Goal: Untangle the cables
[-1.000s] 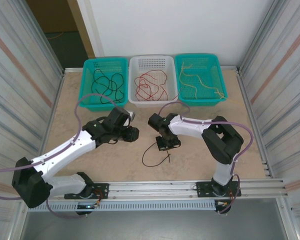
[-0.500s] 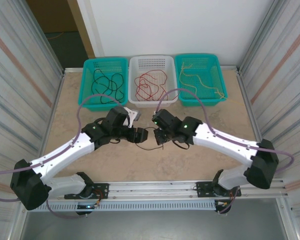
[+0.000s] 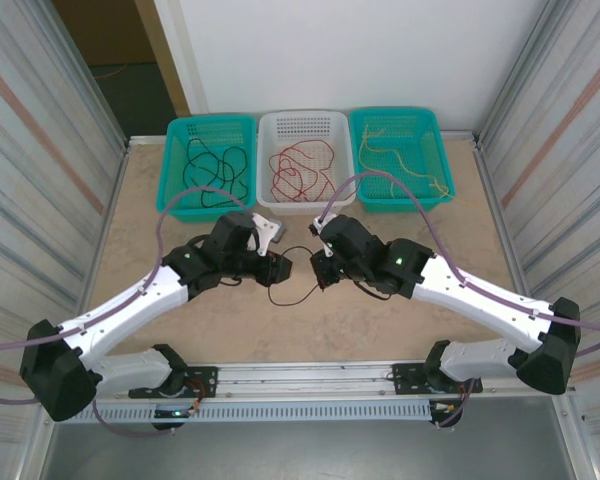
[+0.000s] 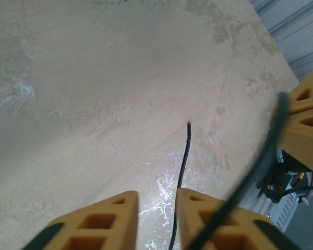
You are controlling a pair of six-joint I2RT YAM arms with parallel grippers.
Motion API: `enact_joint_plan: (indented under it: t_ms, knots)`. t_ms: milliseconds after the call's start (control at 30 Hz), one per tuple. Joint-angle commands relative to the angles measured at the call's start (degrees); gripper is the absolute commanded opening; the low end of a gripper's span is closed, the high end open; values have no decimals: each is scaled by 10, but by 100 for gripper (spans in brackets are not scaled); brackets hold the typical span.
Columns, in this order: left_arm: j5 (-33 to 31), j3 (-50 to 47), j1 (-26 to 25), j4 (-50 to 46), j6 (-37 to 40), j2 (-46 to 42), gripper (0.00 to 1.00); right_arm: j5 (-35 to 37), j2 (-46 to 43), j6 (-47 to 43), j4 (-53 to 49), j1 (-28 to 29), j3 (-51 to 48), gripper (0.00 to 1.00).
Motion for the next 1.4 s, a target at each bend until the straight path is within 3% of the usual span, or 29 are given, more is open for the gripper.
enact_joint_plan:
  t_ms: [0, 100, 233, 300, 500, 733, 967, 1000, 1133, 1367]
  knots:
    - [15, 12, 3, 22, 1, -30, 13, 13, -11, -14, 10, 2, -20, 0]
    - [12, 13, -1, 31, -5, -40, 0, 34, -10, 3, 8, 0, -24, 3]
    - [-5, 3, -2, 64, -19, -66, 0, 73, -25, 43, 12, -20, -44, 42]
    - [-12, -7, -1, 88, -25, -82, 0, 25, -38, 68, 26, -52, -61, 55]
    - [8, -17, 2, 144, -46, -114, 0, -144, -76, 131, 107, -123, -110, 63]
    - [22, -13, 6, 163, -53, -125, 0, -244, -77, 198, 199, -148, -139, 56]
    - [28, -14, 12, 164, -50, -130, 0, -278, -90, 241, 249, -156, -162, 60]
    - [28, -14, 13, 166, -51, -130, 0, -279, -90, 240, 249, -158, -162, 56]
    - [20, -9, 22, 179, -57, -138, 0, -281, -86, 242, 240, -163, -162, 26]
    - [-29, -3, 35, 298, -96, -156, 0, -283, -76, 251, 260, -151, -166, 11]
